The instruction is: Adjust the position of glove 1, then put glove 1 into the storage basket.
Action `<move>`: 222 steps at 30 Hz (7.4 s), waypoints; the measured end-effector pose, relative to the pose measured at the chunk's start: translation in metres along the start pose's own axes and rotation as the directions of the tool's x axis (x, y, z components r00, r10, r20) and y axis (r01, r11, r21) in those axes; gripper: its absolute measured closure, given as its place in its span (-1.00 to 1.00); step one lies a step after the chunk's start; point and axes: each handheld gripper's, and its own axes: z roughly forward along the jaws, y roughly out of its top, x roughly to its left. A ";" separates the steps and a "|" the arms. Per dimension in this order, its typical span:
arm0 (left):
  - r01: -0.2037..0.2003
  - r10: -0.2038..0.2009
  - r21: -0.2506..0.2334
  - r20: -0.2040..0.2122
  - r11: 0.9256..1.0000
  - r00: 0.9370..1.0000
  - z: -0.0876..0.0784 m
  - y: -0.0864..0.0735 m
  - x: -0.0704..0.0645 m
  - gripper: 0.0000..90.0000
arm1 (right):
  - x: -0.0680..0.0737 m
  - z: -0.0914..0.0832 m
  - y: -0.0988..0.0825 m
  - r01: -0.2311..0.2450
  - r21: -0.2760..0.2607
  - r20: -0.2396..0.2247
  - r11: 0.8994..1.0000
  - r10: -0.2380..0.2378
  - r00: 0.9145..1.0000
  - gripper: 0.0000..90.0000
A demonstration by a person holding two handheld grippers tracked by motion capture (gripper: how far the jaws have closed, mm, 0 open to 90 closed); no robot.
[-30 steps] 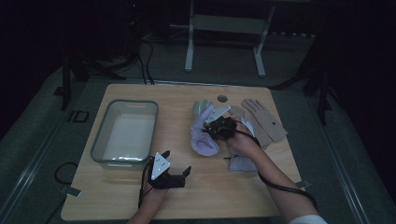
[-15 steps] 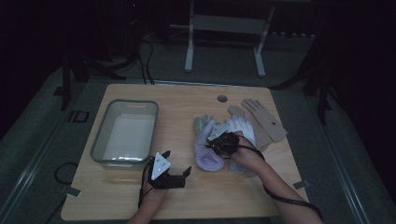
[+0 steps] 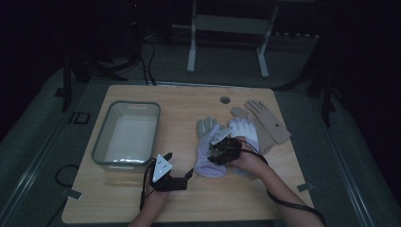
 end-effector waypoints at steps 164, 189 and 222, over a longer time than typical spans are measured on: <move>0.009 -0.009 0.014 -0.006 1.000 1.000 0.001 0.001 0.000 -0.97 | 0.009 -0.037 0.021 0.125 -0.102 -0.064 0.987 -0.132 0.989 0.62; 0.025 -0.025 0.047 -0.004 0.999 1.000 0.005 0.005 0.000 -0.97 | -0.004 -0.070 -0.026 -0.198 -0.195 -0.015 0.961 0.199 0.980 -0.02; 0.248 -0.329 0.469 0.097 0.848 0.939 0.069 0.028 -0.001 -0.20 | -0.024 -0.010 -0.041 -0.597 -0.103 -0.133 0.796 0.584 0.801 0.21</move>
